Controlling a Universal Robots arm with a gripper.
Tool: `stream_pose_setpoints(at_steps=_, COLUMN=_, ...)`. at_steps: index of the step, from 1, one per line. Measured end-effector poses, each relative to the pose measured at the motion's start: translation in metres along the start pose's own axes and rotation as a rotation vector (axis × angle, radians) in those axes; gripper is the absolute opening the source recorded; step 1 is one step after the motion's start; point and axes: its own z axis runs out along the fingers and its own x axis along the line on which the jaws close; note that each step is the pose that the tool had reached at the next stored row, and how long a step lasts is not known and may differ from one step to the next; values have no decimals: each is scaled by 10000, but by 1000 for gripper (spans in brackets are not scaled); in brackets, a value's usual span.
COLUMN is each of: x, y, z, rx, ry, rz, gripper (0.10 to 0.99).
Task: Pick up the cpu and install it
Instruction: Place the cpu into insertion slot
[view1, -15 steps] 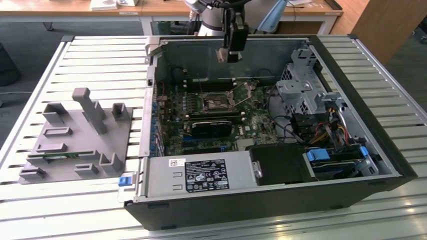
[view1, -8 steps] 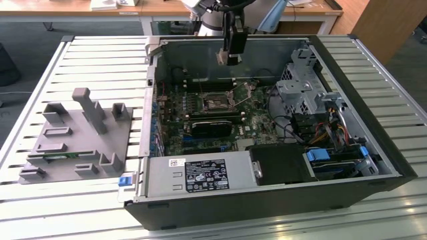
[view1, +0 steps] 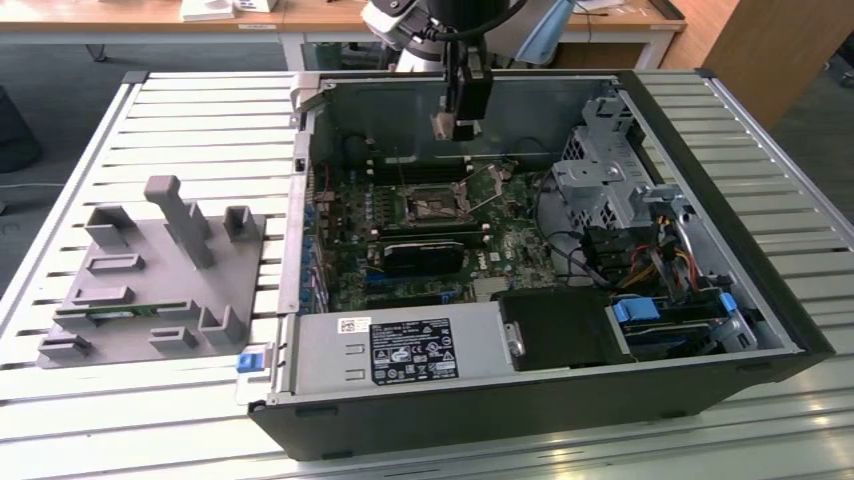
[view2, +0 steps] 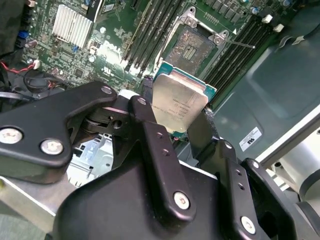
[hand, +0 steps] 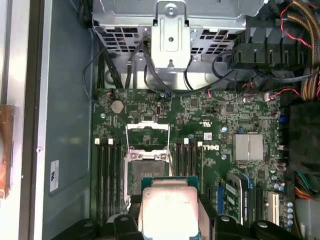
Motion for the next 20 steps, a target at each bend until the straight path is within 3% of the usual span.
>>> stream_pose_setpoints(at_steps=12, x=3, y=-2, z=43, rx=-6, ry=-116, rz=-7, gripper=525)
stream_pose_setpoints(at_steps=20, x=3, y=-3, z=57, rx=-6, ry=-127, rz=-8, gripper=525)
